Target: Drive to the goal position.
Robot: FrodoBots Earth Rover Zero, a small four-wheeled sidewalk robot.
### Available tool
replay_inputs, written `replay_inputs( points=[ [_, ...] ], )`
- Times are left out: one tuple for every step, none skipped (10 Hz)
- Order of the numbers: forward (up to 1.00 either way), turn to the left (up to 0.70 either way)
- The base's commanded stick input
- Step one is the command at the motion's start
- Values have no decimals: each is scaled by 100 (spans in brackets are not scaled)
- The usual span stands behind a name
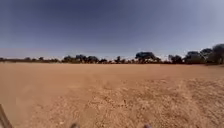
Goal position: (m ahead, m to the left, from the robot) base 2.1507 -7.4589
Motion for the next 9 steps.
replay_inputs(
  points=[
    [45, 0],
    [45, 0],
    [45, 0],
    [45, 0],
    [45, 0],
    [45, 0],
    [45, 0],
    [45, 0],
    [45, 0]
  ],
)
